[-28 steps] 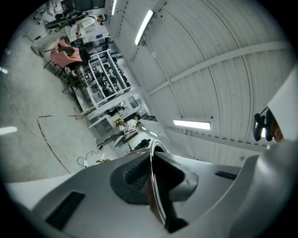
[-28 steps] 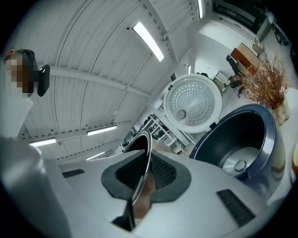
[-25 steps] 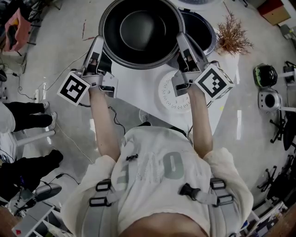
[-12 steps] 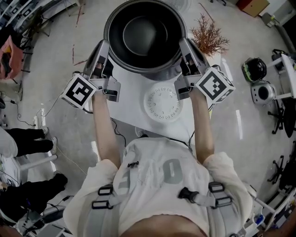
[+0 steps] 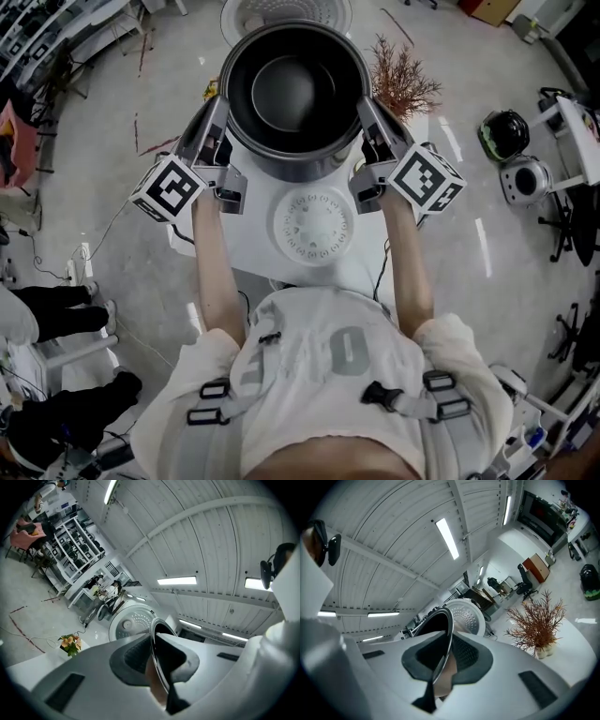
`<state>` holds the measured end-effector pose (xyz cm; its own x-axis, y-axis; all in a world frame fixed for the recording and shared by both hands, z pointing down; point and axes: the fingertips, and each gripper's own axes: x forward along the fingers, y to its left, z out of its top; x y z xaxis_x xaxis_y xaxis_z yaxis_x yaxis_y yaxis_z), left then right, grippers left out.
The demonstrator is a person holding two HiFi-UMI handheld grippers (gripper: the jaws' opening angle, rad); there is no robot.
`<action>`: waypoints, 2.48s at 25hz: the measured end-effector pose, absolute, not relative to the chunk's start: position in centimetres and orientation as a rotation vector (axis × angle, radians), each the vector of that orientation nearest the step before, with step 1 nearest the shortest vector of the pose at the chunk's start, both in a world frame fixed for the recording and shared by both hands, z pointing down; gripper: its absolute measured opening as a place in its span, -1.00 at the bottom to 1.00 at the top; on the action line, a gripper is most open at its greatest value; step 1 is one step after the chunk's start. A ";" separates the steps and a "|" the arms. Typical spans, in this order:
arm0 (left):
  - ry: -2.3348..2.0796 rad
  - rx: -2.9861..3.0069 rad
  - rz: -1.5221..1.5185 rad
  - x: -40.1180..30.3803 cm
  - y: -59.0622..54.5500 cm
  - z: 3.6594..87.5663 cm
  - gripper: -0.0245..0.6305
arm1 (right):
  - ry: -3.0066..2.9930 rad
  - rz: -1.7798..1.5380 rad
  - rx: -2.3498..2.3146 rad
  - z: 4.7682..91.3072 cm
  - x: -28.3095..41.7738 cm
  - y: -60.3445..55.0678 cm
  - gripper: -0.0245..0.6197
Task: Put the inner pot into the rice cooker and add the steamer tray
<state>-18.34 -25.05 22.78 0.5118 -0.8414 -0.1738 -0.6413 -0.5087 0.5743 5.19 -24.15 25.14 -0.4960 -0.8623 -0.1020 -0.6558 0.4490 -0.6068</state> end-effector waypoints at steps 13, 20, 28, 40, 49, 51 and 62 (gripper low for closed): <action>-1.274 2.276 -0.460 -15.9 -28.9 26.9 -0.81 | 2.289 -0.870 -1.367 29.8 7.2 -27.4 -0.78; -1.330 2.247 -0.369 -16.5 -30.4 29.0 -0.81 | 2.306 -0.929 -1.394 32.0 6.7 -29.0 -0.78; -1.373 2.213 -0.280 -17.7 -32.0 31.7 -0.81 | 2.345 -0.977 -1.456 34.5 5.4 -30.6 -0.77; -1.383 2.194 -0.223 -17.5 -32.9 33.7 -0.81 | 2.428 -0.949 -1.538 36.2 5.6 -31.3 -0.72; -1.461 2.238 -0.083 -17.1 -33.2 34.3 -0.80 | 2.463 -0.910 -1.613 36.7 5.7 -31.5 -0.70; -1.466 2.237 -0.062 -17.1 -33.0 34.4 -0.80 | 2.472 -0.906 -1.632 36.7 5.6 -31.4 -0.70; -1.493 2.237 0.066 -17.2 -33.2 34.8 -0.80 | 2.414 -1.020 -1.706 36.9 5.5 -31.3 -0.72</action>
